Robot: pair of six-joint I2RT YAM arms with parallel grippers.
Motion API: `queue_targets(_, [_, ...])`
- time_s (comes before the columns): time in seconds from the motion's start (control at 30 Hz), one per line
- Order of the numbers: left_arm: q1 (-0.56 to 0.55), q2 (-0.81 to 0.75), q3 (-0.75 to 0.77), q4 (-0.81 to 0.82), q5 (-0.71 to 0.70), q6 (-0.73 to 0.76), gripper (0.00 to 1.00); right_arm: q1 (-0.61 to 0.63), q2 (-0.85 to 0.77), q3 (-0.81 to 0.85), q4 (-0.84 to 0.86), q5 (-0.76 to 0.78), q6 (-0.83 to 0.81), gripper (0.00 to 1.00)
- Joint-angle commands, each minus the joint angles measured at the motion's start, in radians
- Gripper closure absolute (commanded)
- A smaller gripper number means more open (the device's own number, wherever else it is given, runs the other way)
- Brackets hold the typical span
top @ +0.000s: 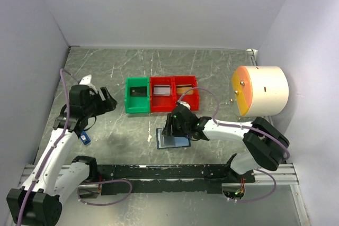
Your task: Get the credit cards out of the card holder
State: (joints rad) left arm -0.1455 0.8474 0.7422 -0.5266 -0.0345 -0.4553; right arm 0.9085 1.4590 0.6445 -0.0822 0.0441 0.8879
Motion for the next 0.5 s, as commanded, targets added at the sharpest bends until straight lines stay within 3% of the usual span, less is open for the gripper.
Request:
queue_targets(0.0, [-0.044,-0.013,-0.143,0.303,0.511,-0.173,0.16,-0.054,-0.002,-0.072,0.045,-0.090,0.014,0.53])
queue_targets(0.07, [-0.162,0.009,-0.181,0.362,0.500,-0.220,0.17,-0.064,-0.009,-0.075,0.045,-0.089,0.011,0.53])
queue_targets(0.23, [-0.534,0.148,-0.182,0.412,0.258,-0.286,0.22,-0.067,0.005,-0.063,0.032,-0.088,0.005,0.53])
queue_targets(0.47, [-0.741,0.271,-0.276,0.606,0.138,-0.427,0.29,-0.070,0.005,-0.065,0.038,-0.092,0.017,0.54])
